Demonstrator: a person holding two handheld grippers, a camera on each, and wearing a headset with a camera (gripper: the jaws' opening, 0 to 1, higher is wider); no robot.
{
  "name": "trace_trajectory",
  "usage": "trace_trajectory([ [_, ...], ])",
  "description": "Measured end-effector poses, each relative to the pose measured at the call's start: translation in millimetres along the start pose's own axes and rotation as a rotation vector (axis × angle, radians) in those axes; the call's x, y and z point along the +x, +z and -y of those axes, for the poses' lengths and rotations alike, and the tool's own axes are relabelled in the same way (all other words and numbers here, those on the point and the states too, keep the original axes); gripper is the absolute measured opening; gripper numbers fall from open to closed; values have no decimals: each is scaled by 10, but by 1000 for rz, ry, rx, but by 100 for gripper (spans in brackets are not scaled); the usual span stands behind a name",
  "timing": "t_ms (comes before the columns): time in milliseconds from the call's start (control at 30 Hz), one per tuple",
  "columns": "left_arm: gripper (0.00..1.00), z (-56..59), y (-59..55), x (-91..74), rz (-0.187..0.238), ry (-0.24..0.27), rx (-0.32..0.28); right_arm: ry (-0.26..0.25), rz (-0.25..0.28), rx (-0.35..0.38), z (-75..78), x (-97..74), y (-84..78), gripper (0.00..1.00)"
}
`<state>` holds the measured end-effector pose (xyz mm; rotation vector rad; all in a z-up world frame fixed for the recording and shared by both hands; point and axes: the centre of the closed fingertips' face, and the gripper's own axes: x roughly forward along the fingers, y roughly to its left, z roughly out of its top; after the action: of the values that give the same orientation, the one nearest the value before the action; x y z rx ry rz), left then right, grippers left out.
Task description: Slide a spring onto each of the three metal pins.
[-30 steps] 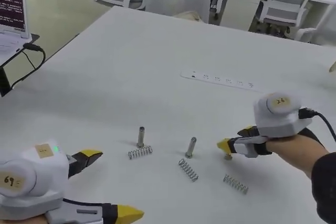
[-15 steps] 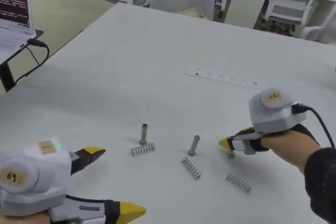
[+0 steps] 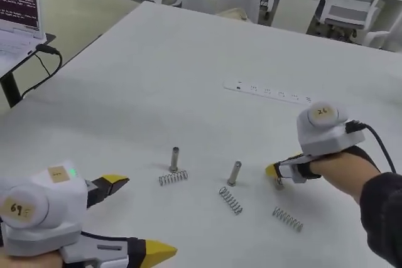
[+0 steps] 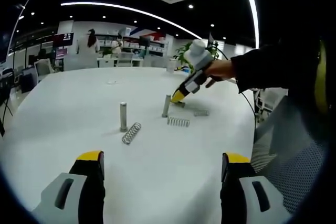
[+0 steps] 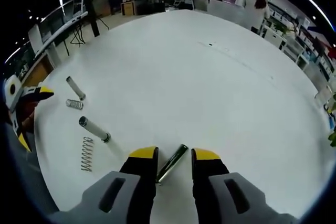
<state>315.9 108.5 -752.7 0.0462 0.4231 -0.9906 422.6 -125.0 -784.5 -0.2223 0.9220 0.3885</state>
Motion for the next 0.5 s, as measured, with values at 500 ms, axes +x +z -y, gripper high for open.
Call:
trace_trajectory([
  [500, 89, -6, -24, -17, -1, 2, -7, -14, -42, 10, 13, 55, -27, 18],
])
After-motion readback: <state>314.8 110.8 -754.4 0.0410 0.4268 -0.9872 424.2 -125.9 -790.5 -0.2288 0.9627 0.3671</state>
